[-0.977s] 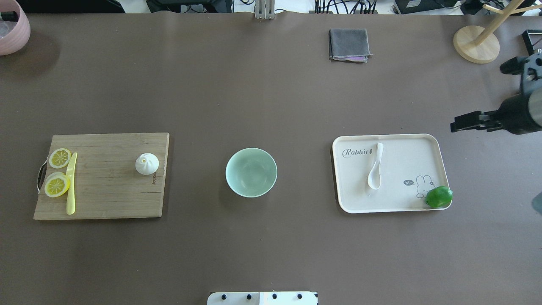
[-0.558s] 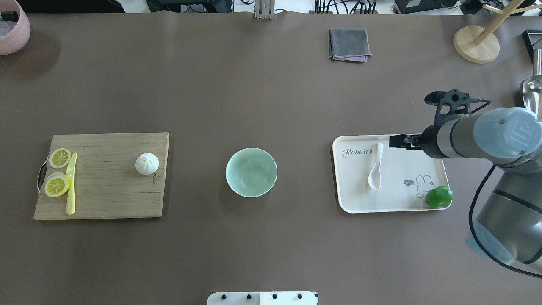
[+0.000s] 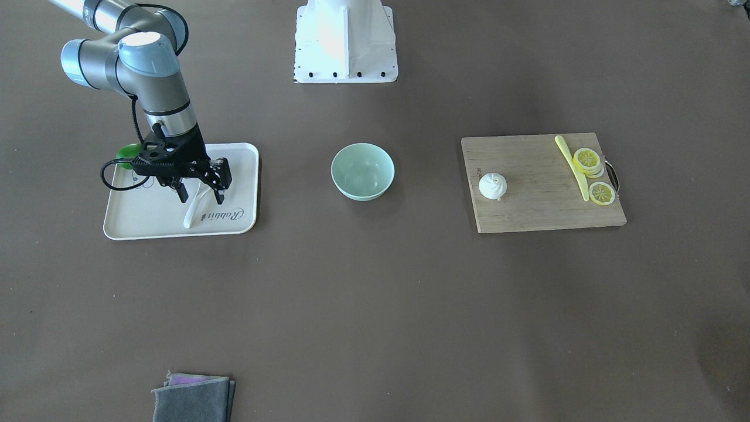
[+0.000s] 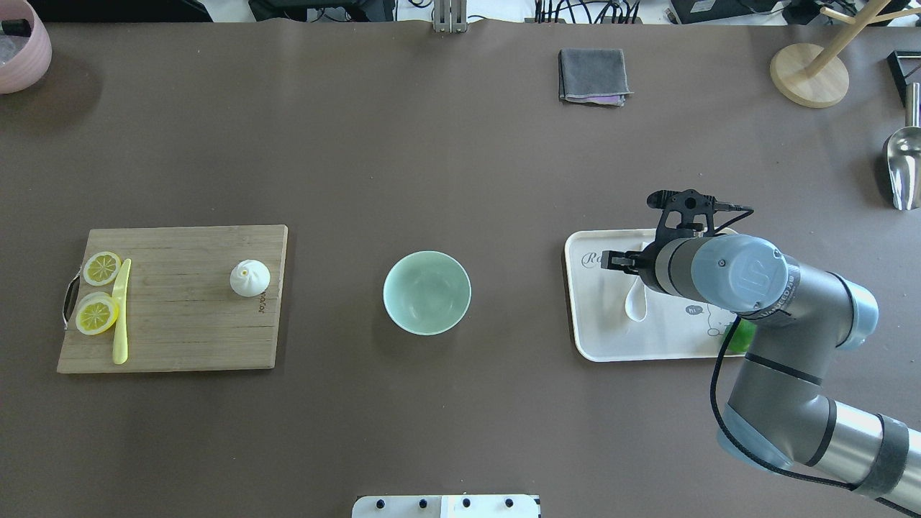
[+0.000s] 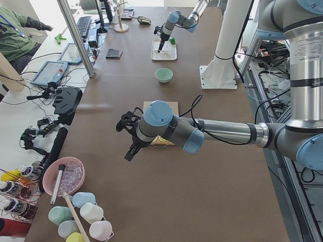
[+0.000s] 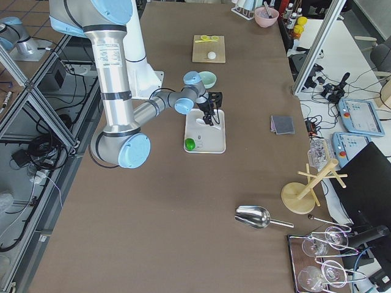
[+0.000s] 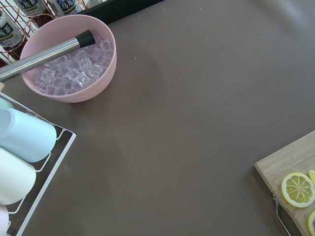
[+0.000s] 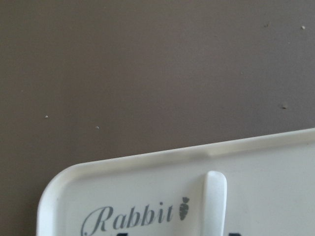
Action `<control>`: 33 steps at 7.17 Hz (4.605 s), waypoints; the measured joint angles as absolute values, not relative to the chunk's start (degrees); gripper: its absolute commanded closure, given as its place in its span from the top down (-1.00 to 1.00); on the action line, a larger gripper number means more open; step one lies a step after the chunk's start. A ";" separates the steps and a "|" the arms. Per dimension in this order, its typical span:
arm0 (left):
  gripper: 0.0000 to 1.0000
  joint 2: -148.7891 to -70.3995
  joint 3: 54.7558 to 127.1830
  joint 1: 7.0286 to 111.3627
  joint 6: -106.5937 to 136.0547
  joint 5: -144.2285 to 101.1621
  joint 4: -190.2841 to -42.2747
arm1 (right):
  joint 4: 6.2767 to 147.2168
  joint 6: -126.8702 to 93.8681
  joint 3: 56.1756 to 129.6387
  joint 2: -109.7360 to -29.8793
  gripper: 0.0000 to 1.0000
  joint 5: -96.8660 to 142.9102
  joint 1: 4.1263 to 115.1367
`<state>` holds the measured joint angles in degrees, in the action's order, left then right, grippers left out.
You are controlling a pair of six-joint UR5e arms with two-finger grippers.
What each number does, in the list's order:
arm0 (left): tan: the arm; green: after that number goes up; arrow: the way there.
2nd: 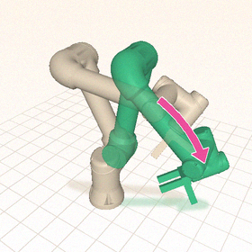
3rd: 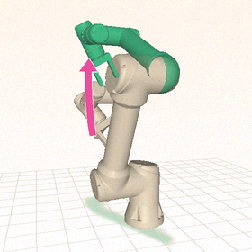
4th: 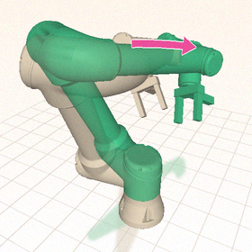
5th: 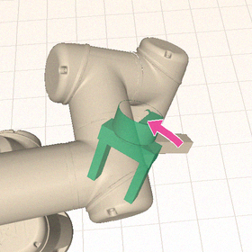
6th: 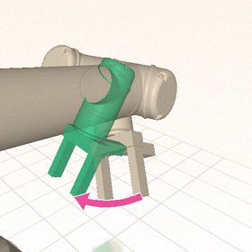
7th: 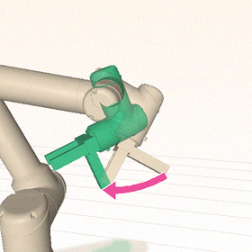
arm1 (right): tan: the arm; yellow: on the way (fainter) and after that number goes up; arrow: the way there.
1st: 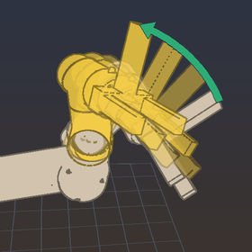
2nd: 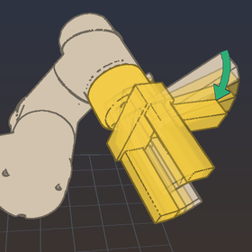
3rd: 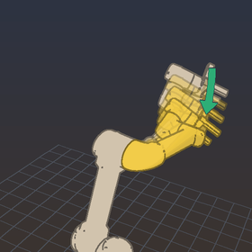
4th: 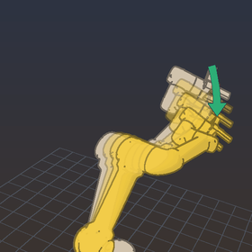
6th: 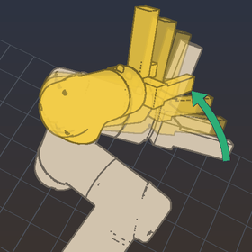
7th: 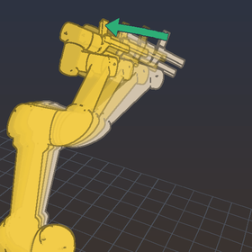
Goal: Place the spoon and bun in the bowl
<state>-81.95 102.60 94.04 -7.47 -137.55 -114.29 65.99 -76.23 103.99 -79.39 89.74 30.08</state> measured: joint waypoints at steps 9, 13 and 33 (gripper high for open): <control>0.96 -82.00 102.48 94.04 -7.56 -137.55 -114.26 | 66.71 -76.43 103.79 -79.26 -1.00 86.41 28.49; 0.96 -81.93 102.46 93.73 -7.56 -137.59 -114.18 | 80.49 -89.72 104.59 -63.14 -1.00 85.89 27.71; 0.73 -91.53 102.77 43.23 47.15 -113.50 -137.76 | 86.90 -40.99 110.42 -70.60 1.00 120.44 57.87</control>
